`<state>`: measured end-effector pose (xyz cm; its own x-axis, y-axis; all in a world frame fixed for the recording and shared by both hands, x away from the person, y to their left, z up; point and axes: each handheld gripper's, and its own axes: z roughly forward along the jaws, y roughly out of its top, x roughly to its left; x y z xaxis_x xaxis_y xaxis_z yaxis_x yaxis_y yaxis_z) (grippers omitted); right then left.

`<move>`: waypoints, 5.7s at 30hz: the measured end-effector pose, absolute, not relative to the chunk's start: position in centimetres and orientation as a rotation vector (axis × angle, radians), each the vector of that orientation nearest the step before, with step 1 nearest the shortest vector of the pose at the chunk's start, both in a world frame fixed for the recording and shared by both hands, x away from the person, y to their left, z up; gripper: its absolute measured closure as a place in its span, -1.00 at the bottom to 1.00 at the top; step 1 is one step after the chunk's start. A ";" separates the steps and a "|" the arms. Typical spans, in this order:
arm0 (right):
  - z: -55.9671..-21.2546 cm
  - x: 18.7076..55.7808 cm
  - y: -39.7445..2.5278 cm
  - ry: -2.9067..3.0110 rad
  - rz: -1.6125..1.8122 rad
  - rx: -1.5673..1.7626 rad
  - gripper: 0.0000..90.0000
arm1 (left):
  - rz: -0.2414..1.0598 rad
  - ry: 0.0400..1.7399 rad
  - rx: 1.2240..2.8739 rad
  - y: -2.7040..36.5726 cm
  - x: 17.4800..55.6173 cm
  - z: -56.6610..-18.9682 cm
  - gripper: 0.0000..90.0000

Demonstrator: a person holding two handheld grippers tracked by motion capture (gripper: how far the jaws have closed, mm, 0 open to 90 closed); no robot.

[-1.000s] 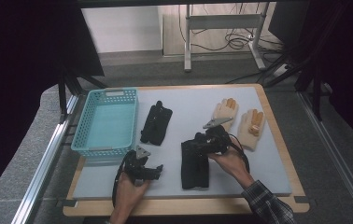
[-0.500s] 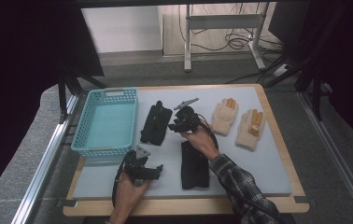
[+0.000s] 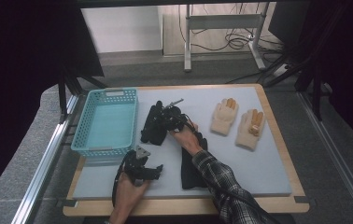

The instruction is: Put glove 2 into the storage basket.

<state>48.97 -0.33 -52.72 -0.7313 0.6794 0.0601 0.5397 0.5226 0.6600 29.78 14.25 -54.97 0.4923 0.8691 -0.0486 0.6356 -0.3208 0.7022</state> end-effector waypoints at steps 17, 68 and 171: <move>-45.7 45.5 -3.5 2.579 1.178 0.927 0.87 | 0.449 1.231 2.070 14.3 29.8 -55.0 -0.84; -44.7 35.2 -12.3 2.686 1.064 0.896 0.36 | 0.449 1.236 2.060 14.2 29.8 -55.0 -0.84; -47.1 33.4 -13.3 2.477 1.060 0.994 0.95 | 0.452 1.234 2.058 14.2 29.8 -55.0 -0.84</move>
<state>33.41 -13.31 -47.11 -0.7287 0.6845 0.0209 0.4878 0.4975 0.7173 29.78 14.17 -55.01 0.4886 0.8711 -0.0503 0.6329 -0.3141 0.7077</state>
